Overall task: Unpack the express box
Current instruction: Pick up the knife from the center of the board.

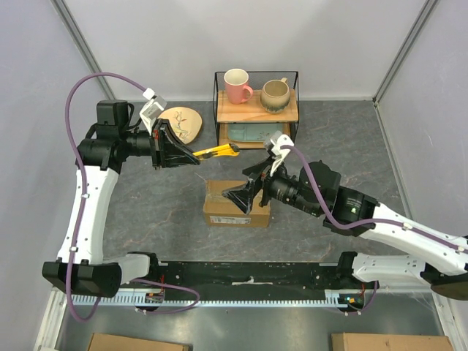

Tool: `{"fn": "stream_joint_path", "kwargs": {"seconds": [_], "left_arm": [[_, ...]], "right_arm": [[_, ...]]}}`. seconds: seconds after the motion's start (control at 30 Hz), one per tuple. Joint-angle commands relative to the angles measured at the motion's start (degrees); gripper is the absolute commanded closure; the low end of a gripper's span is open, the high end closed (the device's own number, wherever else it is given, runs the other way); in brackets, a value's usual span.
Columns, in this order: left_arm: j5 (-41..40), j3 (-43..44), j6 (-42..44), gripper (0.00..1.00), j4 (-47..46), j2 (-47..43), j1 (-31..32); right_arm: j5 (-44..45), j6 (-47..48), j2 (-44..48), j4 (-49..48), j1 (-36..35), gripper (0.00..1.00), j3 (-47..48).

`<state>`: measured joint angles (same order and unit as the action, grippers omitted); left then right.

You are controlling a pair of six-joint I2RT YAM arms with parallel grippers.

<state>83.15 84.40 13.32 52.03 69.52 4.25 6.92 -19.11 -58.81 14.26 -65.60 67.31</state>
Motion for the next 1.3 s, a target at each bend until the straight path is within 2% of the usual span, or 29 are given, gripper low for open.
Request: {"fn": "stream_joint_path", "kwargs": {"seconds": [0.0,0.17,0.27,0.53,0.73,0.87,1.03,1.23,1.27], "left_arm": [[15.11,2.70,-4.09,0.98,-2.20,0.18,-0.21],[15.63,2.70,-4.36,0.98,-2.28,-0.87,-0.12],[15.98,2.44,-4.44,0.98,-2.37,-0.96,-0.12],[17.57,0.24,-4.88,0.98,-2.37,-2.10,-0.12],[18.27,-0.38,-5.58,0.98,-2.46,-2.54,-0.12],[18.53,-0.64,-6.11,0.98,-2.37,-2.72,-0.12],[19.41,-1.69,-6.64,0.98,-2.37,-3.24,-0.12],[19.94,-2.84,-6.64,0.98,-2.55,-4.39,-0.12],[20.03,-3.10,-6.73,0.98,-2.55,-4.48,-0.12]], "right_arm": [[-6.47,-5.84,-2.10,-18.26,2.05,0.02,-2.09],[-10.60,-10.93,-5.17,-33.55,5.04,0.04,-5.95],[-12.01,-12.61,-7.80,-39.11,6.36,0.07,-7.54],[-11.23,-13.67,-11.77,-46.95,6.98,0.13,-8.86],[-11.22,-15.16,-13.09,-52.75,8.21,0.23,-10.27],[-14.65,-17.53,-15.45,-55.21,9.26,0.35,-9.30],[-16.06,-18.68,-17.13,-57.68,9.27,0.44,-9.13],[-17.90,-18.94,-18.54,-58.73,9.35,0.68,-7.89],[-17.99,-18.68,-18.28,-58.39,9.27,0.76,-7.98]]}}
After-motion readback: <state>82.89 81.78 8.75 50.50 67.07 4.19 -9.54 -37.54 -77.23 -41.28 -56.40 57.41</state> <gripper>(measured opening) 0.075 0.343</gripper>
